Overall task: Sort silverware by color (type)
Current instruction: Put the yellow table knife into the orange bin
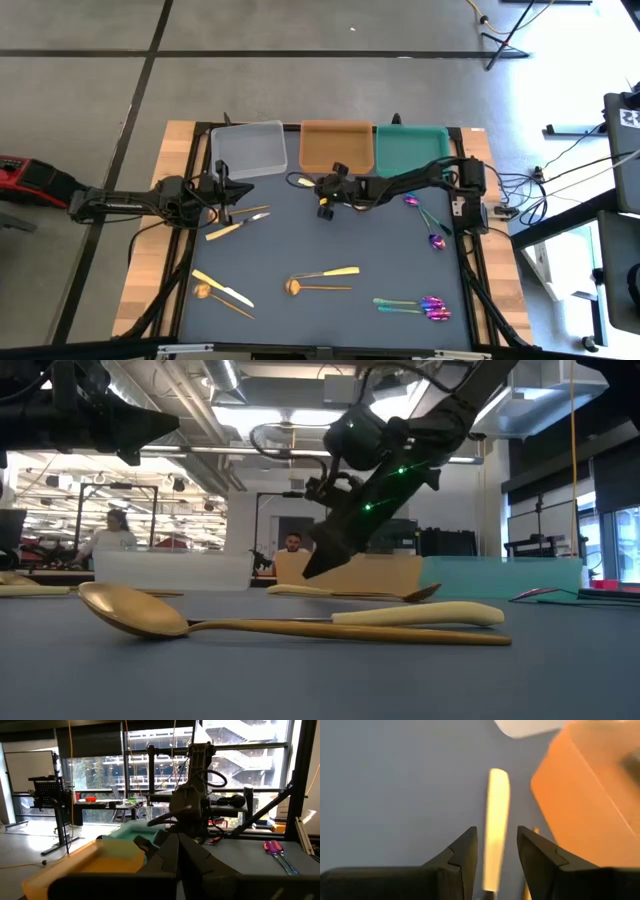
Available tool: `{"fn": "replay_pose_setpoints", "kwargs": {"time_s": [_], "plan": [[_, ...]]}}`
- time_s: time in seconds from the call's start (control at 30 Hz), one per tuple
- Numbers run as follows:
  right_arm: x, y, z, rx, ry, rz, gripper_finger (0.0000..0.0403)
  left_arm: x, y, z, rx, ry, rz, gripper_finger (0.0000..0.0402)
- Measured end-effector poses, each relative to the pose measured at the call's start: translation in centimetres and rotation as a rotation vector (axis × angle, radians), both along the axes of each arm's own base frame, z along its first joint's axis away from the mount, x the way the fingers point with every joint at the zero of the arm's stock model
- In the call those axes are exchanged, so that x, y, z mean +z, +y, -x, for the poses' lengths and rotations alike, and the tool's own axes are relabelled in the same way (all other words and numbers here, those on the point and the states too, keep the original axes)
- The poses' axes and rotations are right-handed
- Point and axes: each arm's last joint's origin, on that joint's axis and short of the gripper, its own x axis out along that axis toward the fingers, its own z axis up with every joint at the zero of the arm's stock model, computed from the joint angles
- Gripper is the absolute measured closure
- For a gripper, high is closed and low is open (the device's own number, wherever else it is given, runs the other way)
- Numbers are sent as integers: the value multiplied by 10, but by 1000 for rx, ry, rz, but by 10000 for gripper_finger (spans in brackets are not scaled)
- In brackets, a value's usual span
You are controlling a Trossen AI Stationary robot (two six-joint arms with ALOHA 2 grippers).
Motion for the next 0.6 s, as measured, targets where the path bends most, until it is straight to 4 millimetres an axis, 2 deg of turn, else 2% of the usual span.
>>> {"fn": "replay_pose_setpoints", "kwargs": {"time_s": [0.2,0.4,0.5,0.6], "plan": [[-20,-9,0,17,24,-89,272,0,0,0,0,-1,0,401],[-24,-8,-1,26,32,-95,274,0,0,0,1,-1,0,401],[-24,-8,-1,49,37,-107,297,0,0,0,0,-1,0,401],[-24,-7,-1,68,46,-95,341,0,0,0,1,-1,0,401]]}}
